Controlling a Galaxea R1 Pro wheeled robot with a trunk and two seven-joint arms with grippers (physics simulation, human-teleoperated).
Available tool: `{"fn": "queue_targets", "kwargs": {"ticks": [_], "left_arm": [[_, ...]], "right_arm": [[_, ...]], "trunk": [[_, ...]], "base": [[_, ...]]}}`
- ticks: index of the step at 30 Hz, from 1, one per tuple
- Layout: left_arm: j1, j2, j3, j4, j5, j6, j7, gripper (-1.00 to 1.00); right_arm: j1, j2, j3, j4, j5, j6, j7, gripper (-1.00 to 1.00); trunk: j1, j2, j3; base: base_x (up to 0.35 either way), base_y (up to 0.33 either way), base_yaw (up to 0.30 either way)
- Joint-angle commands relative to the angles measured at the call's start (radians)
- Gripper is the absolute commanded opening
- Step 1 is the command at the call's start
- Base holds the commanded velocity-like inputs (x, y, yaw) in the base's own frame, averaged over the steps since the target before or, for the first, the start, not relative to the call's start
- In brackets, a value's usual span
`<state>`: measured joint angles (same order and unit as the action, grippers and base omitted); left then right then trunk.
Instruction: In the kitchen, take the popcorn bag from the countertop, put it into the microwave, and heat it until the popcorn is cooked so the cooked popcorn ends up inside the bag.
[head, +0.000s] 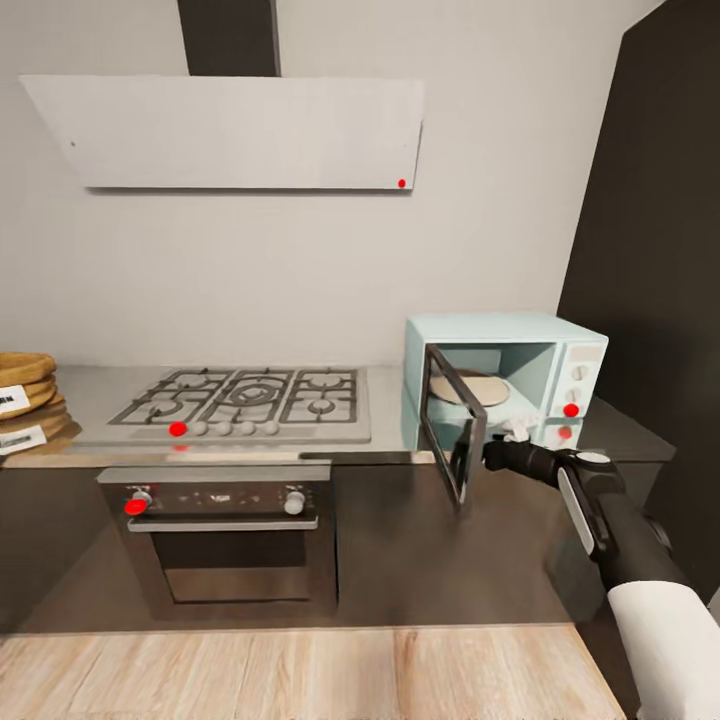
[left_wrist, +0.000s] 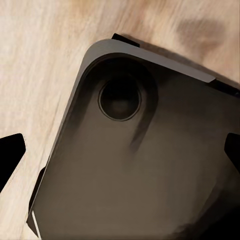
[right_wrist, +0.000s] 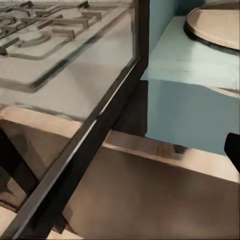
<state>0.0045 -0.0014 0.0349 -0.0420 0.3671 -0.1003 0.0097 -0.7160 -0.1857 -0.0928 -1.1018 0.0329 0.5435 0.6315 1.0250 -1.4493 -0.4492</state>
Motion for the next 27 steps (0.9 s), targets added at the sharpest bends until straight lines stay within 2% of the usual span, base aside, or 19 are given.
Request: {"fn": "queue_targets", "kwargs": {"ticks": [1, 2, 4, 6, 8, 9, 10, 11, 13, 14, 17, 20, 22, 24, 26, 27], "left_arm": [[0.0, 0.001, 0.002, -0.001, 0.001, -0.001, 0.001, 1.0], [0.0, 0.002, 0.002, -0.001, 0.002, -0.001, 0.001, 1.0], [0.0, 0.003, 0.003, -0.001, 0.003, -0.001, 0.001, 1.0], [0.0, 0.003, 0.004, -0.001, 0.004, -0.001, 0.001, 1.0], [0.0, 0.003, 0.005, -0.001, 0.005, -0.001, 0.001, 1.0], [0.0, 0.003, 0.006, -0.001, 0.006, -0.001, 0.001, 1.0], [0.0, 0.003, 0.007, -0.001, 0.007, -0.001, 0.001, 1.0], [0.0, 0.003, 0.008, -0.001, 0.007, -0.001, 0.001, 1.0], [0.0, 0.004, 0.007, -0.001, 0.008, -0.001, 0.001, 1.0], [0.0, 0.004, 0.007, -0.001, 0.008, -0.001, 0.001, 1.0], [0.0, 0.004, 0.007, -0.001, 0.009, -0.001, 0.001, 1.0], [0.0, 0.005, 0.007, -0.001, 0.009, -0.001, 0.001, 1.0], [0.0, 0.006, 0.007, -0.001, 0.01, -0.001, 0.001, 1.0], [0.0, 0.008, 0.008, 0.0, 0.012, -0.001, 0.002, 1.0], [0.0, 0.009, 0.008, 0.0, 0.013, -0.001, 0.003, 1.0], [0.0, 0.009, 0.008, 0.0, 0.013, -0.001, 0.003, 1.0]], "right_arm": [[0.0, -0.002, -0.031, -0.001, -0.021, 0.016, 0.053, 1.0], [0.0, -0.012, -0.085, 0.0, -0.016, 0.014, 0.038, 1.0], [0.0, -0.062, -0.193, 0.006, 0.034, 0.008, -0.028, 1.0], [0.0, -0.105, -0.247, 0.061, 0.095, 0.006, -0.066, 1.0], [0.0, -0.121, -0.265, 0.128, 0.138, 0.004, -0.077, 1.0], [0.0, -0.135, -0.271, 0.212, 0.181, 0.008, -0.079, 1.0], [0.007, -0.144, -0.273, 0.313, 0.242, 0.011, -0.077, 1.0], [0.018, -0.146, -0.274, 0.353, 0.275, 0.012, -0.077, 1.0], [0.073, -0.141, -0.274, 0.416, 0.353, 0.015, -0.08, 1.0], [0.095, -0.138, -0.274, 0.424, 0.365, 0.014, -0.08, 1.0], [0.137, -0.132, -0.274, 0.447, 0.381, 0.015, -0.081, 1.0], [0.144, -0.118, -0.274, 0.474, 0.386, 0.016, -0.085, 1.0], [0.145, -0.107, -0.274, 0.528, 0.388, 0.01, -0.094, 1.0], [0.145, -0.077, -0.272, 0.639, 0.394, 0.003, -0.136, 1.0], [0.145, -0.023, -0.272, 0.731, 0.397, -0.018, -0.205, 1.0], [0.145, -0.007, -0.272, 0.751, 0.395, -0.032, -0.228, 1.0]], "trunk": [[0.0, -0.001, -0.001], [0.0, -0.001, -0.001], [0.0, -0.001, -0.001], [0.0, -0.001, -0.001], [0.0, -0.001, -0.001], [0.0, -0.001, -0.001], [0.0, -0.001, -0.001], [0.0, -0.001, -0.001], [0.0, -0.001, -0.001], [0.0, -0.001, -0.001], [0.0, -0.001, 0.0], [0.0, -0.001, 0.002], [0.0, -0.001, 0.003], [0.0, -0.001, 0.004], [0.0, -0.001, 0.005], [0.0, -0.001, 0.006]], "base": [[-0.024, 0.042, 0.0], [-0.012, 0.022, 0.0], [-0.005, 0.008, 0.0], [-0.002, 0.003, 0.0], [0.0, 0.001, 0.0], [0.0, 0.0, 0.0], [0.0, 0.0, 0.0], [0.0, 0.0, 0.0], [0.0, 0.0, 0.0], [0.0, 0.0, 0.0], [0.0, 0.0, 0.15], [0.0, 0.0, 0.268], [0.0, 0.0, 0.293], [0.0, 0.0, 0.298], [0.0, 0.0, 0.299], [0.0, 0.0, 0.3]]}}
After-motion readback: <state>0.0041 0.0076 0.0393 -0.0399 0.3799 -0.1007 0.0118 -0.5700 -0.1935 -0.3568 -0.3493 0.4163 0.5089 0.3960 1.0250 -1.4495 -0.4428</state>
